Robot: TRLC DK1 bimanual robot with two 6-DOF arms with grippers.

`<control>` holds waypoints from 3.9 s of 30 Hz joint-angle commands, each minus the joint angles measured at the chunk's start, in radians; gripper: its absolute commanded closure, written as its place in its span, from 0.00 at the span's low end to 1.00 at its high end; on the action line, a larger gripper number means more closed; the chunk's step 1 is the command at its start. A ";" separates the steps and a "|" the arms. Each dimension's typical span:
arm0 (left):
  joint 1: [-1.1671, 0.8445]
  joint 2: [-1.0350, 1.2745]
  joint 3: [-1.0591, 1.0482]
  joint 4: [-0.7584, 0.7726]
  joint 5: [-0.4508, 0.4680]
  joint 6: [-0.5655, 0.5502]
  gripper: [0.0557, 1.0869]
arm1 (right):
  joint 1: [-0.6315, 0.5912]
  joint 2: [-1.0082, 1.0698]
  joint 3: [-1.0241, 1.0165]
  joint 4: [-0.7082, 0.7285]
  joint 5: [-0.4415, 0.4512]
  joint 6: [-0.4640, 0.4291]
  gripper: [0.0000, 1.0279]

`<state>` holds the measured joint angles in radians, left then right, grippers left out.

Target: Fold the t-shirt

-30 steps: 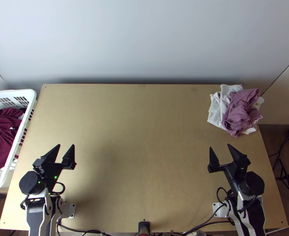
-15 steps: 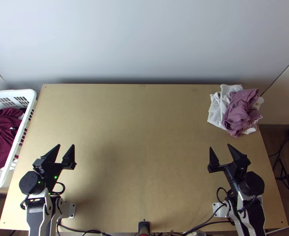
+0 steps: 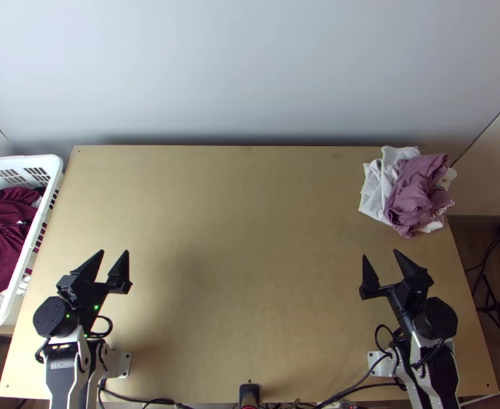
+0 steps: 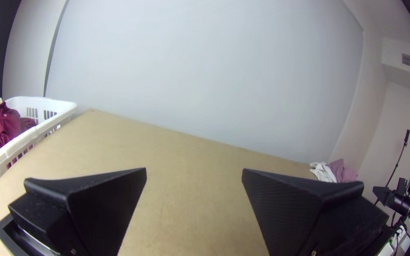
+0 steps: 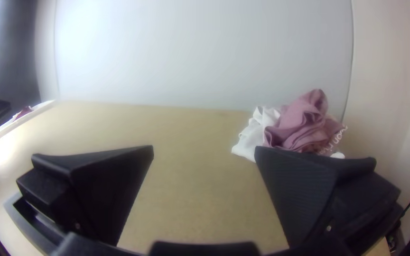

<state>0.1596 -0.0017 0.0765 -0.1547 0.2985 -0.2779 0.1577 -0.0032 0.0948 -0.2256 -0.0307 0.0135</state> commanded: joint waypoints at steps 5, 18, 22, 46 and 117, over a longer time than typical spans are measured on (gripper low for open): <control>-0.005 0.000 0.000 0.000 -0.001 0.008 0.05 | 0.011 0.000 0.000 0.003 0.000 0.003 0.04; 0.023 0.000 0.000 -0.020 -0.082 0.115 0.05 | 0.000 0.002 0.000 -0.001 0.017 -0.070 0.04; 0.017 0.002 0.000 -0.025 -0.090 0.137 0.05 | -0.061 0.000 0.000 -0.001 0.018 -0.116 0.04; -0.086 0.003 -0.001 -0.052 -0.202 0.243 0.05 | -0.129 0.017 0.000 -0.003 0.022 -0.119 0.04; -0.236 1.315 1.338 -0.325 -0.401 0.158 0.05 | 0.160 1.477 1.330 -0.038 0.180 0.017 0.04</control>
<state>-0.0452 1.2266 1.3418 -0.4400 -0.0837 -0.0937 0.2932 1.4555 1.4025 -0.2447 0.1493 0.0151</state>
